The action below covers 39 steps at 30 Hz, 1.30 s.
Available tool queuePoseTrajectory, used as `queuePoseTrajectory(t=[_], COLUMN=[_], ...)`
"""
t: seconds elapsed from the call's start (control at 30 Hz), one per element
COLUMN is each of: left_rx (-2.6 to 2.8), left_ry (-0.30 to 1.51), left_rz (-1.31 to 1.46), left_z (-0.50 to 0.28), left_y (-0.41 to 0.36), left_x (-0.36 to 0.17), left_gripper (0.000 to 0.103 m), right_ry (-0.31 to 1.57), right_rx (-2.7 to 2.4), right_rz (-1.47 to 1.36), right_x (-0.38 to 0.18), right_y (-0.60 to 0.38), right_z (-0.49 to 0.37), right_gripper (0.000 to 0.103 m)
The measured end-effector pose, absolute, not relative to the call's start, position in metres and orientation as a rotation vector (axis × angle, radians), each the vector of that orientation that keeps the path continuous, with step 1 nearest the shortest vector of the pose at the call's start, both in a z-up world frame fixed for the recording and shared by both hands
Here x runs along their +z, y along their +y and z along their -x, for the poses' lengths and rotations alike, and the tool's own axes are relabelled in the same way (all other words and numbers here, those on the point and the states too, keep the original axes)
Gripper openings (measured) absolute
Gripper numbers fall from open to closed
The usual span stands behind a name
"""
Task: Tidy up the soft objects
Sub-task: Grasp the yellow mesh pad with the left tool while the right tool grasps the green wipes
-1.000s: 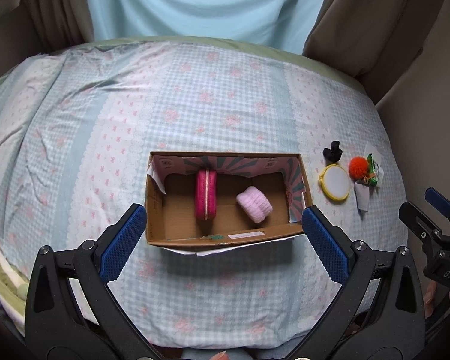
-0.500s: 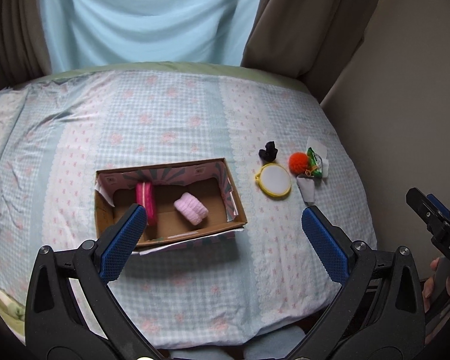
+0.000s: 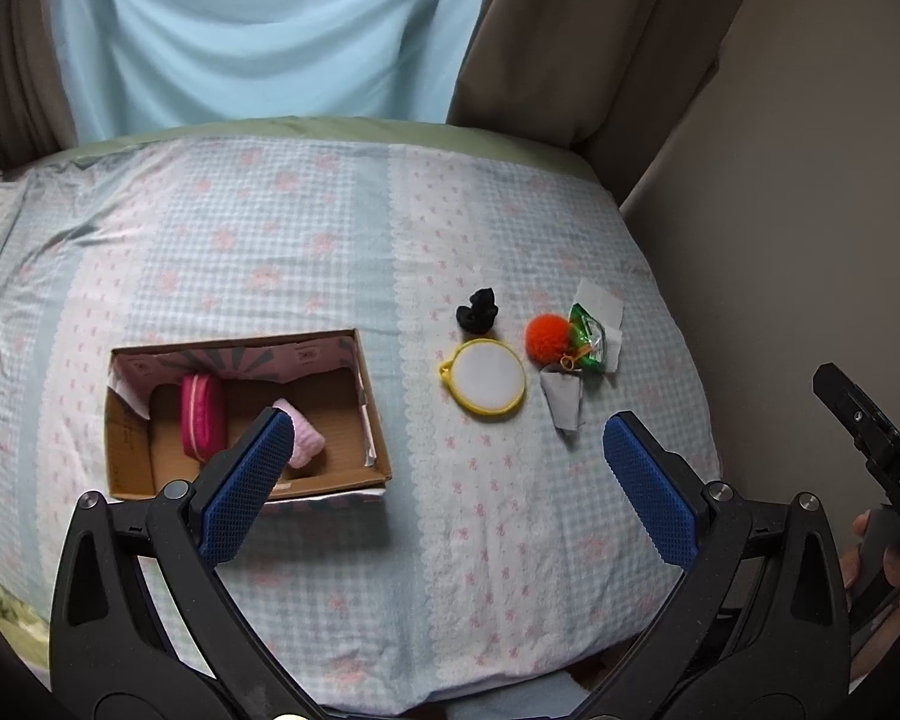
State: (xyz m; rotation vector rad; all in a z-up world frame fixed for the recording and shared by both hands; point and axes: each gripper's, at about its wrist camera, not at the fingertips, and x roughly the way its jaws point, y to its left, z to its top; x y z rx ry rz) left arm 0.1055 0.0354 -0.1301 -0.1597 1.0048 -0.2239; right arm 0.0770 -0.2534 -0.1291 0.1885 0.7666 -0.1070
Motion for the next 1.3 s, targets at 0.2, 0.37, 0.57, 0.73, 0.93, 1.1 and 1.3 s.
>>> queuePoseTrajectory(t=[0.2, 0.37, 0.57, 0.73, 0.93, 1.1, 1.3], left_rx=[-0.19, -0.145, -0.093, -0.066, -0.074, -0.094, -0.11], left_ry=[1.032, 1.045, 1.053, 1.063, 1.093, 1.099, 1.097], left_rz=[0.175, 0.176, 0.134, 0.089, 0.078, 0.029, -0.007], left_z=[-0.137, -0.165, -0.202, -0.225, -0.246, -0.26, -0.275], left_y=[-0.019, -0.058, -0.092, -0.111, -0.123, -0.134, -0.14], left_x=[-0.158, -0.199, -0.263, -0.326, -0.395, -0.437, -0.46], left_gripper=[0.103, 0.103, 0.103, 0.103, 0.103, 0.103, 0.103], right_ry=[0.802, 0.833, 0.888, 0.925, 0.959, 0.976, 0.986], right_rx=[-0.051, 0.018, 0.097, 0.145, 0.174, 0.199, 0.231], right_rz=[-0.165, -0.124, -0.104, -0.093, -0.086, -0.083, -0.073], right_x=[-0.154, -0.194, -0.257, -0.315, -0.373, -0.403, -0.421], right_y=[-0.302, -0.327, -0.347, -0.353, -0.358, -0.359, -0.355], right_z=[-0.125, -0.17, -0.22, -0.256, -0.29, -0.306, -0.318], right_gripper=[0.103, 0.098, 0.092, 0.082, 0.074, 0.068, 0.063])
